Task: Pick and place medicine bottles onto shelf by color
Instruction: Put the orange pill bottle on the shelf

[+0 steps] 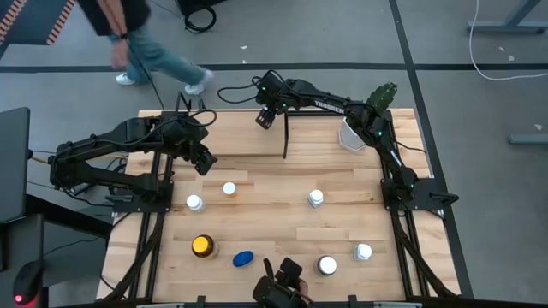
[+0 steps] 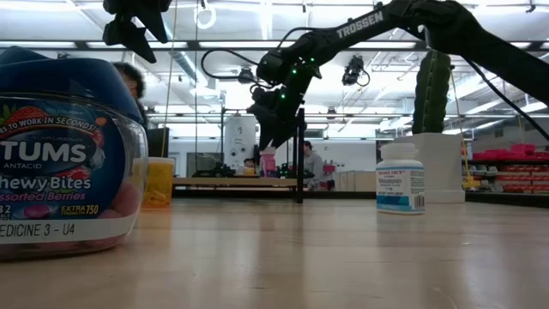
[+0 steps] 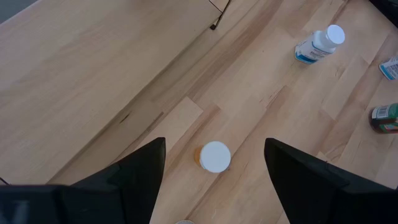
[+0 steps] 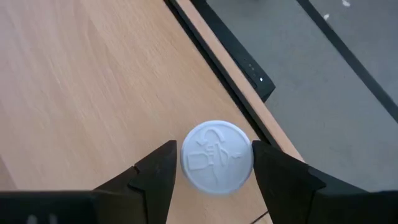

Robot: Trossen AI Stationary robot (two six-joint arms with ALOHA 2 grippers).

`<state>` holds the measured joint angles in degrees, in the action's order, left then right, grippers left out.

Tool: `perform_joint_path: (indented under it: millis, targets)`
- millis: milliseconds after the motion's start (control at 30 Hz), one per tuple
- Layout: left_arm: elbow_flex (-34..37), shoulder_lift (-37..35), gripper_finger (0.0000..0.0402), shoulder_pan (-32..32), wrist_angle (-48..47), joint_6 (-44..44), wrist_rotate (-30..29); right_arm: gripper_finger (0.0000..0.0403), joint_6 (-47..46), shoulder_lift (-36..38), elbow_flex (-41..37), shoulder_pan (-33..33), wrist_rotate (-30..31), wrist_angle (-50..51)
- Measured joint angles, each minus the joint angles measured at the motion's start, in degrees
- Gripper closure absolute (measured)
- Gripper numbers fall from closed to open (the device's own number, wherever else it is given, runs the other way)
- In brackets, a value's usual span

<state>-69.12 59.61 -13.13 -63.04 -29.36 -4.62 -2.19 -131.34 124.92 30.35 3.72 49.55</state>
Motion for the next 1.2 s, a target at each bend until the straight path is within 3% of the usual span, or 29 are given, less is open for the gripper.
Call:
perform_joint_path:
  millis: [300,733,967,1200]
  targets:
    - [0.00,-0.02,0.0123,0.00,0.00,0.04,0.00,0.0188,-0.98,1.85,0.75,-0.86,-1.63,1.53]
    - [0.00,-0.02,0.0122,0.00,0.58,0.36,0.00,0.0188,-3.41,11.75,0.77,-2.26,-1.05,2.65]
    - [0.11,3.36,0.0122,0.42,1.82,7.93,-0.09,0.0188,-5.34,15.98,0.77,-5.25,-10.74,4.10]
    - [0.15,10.69,0.0117,2.18,2.20,14.46,1.70,0.0188,-3.53,21.15,0.75,-9.70,-11.51,11.39]
